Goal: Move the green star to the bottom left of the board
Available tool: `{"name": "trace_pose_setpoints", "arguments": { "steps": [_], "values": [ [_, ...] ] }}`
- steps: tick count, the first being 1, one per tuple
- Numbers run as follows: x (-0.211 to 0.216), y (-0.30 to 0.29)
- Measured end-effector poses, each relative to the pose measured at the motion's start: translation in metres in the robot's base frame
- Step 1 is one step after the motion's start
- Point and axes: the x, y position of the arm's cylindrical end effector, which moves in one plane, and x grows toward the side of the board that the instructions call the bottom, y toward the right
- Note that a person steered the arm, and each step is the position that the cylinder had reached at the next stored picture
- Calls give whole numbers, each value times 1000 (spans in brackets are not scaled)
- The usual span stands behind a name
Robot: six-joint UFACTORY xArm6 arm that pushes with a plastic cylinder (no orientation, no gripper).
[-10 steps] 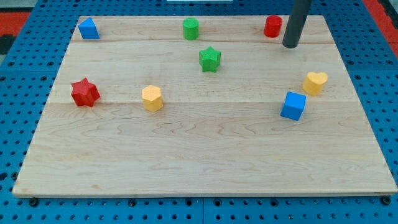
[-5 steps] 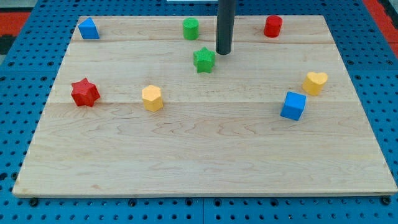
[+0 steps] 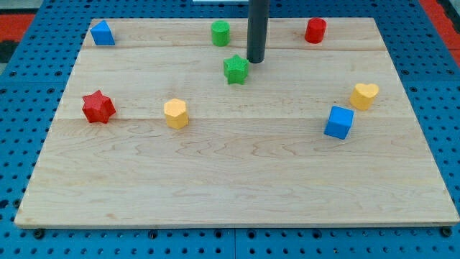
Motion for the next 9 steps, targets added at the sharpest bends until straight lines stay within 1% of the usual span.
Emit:
{"name": "trace_pose_setpoints", "arguments": {
  "steps": [3, 5, 6, 7, 8, 9],
  "values": [
    [0, -19],
    [33, -38],
    [46, -36],
    [34, -36],
    [32, -37],
    [54, -65]
  ]
}}
